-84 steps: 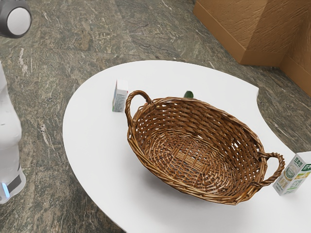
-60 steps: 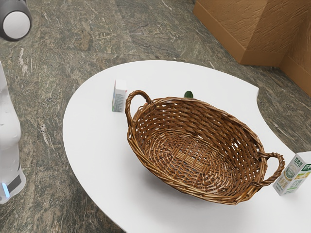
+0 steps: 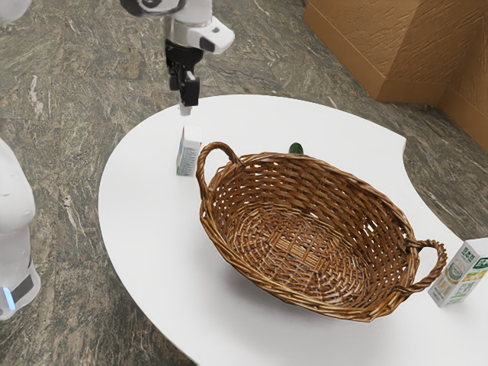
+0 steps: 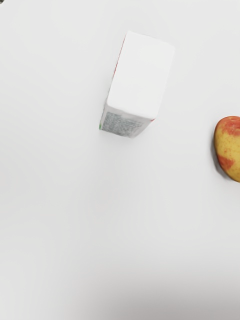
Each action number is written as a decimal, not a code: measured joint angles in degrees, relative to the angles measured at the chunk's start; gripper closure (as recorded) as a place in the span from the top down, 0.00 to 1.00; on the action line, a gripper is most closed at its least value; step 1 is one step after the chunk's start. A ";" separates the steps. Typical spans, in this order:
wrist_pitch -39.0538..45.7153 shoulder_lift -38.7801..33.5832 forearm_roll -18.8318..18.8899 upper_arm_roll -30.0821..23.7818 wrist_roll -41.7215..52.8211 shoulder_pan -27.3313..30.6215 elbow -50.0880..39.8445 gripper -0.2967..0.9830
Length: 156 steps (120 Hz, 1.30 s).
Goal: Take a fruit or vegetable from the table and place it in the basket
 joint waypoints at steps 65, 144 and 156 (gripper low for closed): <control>37.42 18.38 0.52 10.98 0.47 -8.21 -8.33 0.74; 49.68 29.08 0.13 11.82 0.59 -8.45 -6.72 0.73; 49.31 29.22 0.00 11.75 0.63 -9.00 -6.66 0.73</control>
